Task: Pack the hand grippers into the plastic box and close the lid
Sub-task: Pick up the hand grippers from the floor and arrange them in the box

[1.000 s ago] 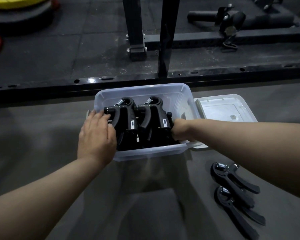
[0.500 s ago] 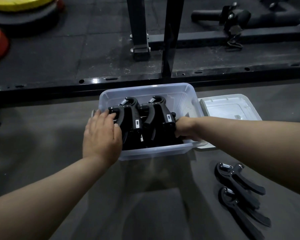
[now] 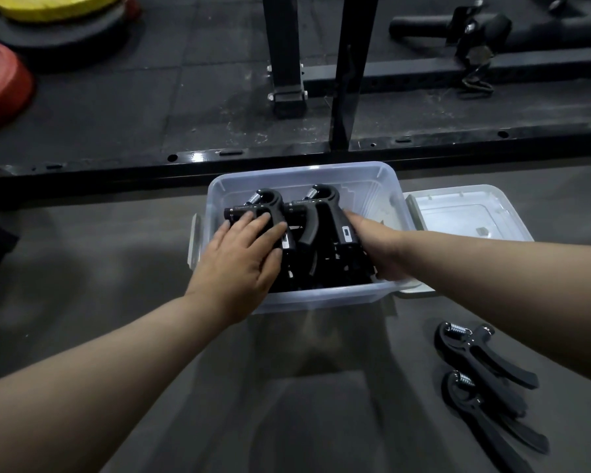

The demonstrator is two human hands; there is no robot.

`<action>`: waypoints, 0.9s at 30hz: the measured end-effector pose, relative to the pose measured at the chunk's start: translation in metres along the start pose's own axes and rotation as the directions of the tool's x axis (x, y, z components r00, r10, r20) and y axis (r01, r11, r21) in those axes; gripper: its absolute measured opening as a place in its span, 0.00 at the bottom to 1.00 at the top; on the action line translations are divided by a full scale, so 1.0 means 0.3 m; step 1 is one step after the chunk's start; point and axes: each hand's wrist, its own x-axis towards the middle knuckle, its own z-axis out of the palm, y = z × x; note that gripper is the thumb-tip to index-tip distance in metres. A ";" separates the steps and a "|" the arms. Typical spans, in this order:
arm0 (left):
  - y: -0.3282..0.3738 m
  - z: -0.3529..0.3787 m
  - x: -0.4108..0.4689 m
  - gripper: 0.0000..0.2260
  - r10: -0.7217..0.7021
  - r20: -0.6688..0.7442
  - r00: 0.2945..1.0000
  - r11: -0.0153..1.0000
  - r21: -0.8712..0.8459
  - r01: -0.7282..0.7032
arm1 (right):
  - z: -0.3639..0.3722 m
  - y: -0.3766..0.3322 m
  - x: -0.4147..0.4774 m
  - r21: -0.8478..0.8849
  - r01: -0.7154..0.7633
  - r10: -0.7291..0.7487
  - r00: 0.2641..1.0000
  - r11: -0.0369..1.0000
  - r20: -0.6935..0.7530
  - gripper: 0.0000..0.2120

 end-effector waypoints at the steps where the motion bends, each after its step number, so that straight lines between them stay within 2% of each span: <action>1: -0.001 0.003 0.000 0.26 0.003 -0.002 1.000 1.000 0.002 -0.003 | 0.003 0.007 0.003 -0.011 0.010 -0.010 1.000 1.000 -0.002 0.31; 6: -0.004 0.008 0.001 0.24 -0.004 -0.035 0.999 1.000 -0.007 0.004 | 0.011 0.011 0.006 -0.051 0.052 -0.051 0.998 0.997 0.022 0.31; 11: -0.002 0.000 -0.004 0.23 -0.016 -0.075 0.997 1.000 -0.028 0.014 | 0.022 0.011 0.005 -0.157 0.088 -0.098 0.993 0.984 -0.060 0.25; 14: 0.000 -0.003 -0.008 0.24 -0.043 -0.062 0.997 0.997 -0.068 0.038 | 0.012 0.021 0.028 -0.182 0.084 -0.094 0.994 0.980 -0.047 0.28; 19: 0.003 -0.001 -0.009 0.26 -0.042 -0.042 0.998 0.996 -0.085 0.038 | 0.011 0.022 0.031 -0.069 0.066 -0.071 0.996 0.995 -0.062 0.33; 23: 0.002 -0.003 -0.009 0.27 -0.040 -0.030 0.999 0.998 -0.058 0.039 | 0.015 0.024 0.036 -0.175 0.024 -0.040 0.995 0.984 -0.087 0.40; 25: 0.004 -0.003 -0.007 0.27 -0.039 -0.028 0.999 0.998 -0.046 0.038 | 0.018 0.023 0.034 -0.143 0.036 -0.052 0.993 0.989 -0.106 0.38; 27: 0.002 -0.002 -0.007 0.27 -0.035 -0.031 0.999 0.999 -0.033 0.034 | 0.028 0.010 0.021 -0.195 0.055 -0.097 0.973 0.979 -0.209 0.33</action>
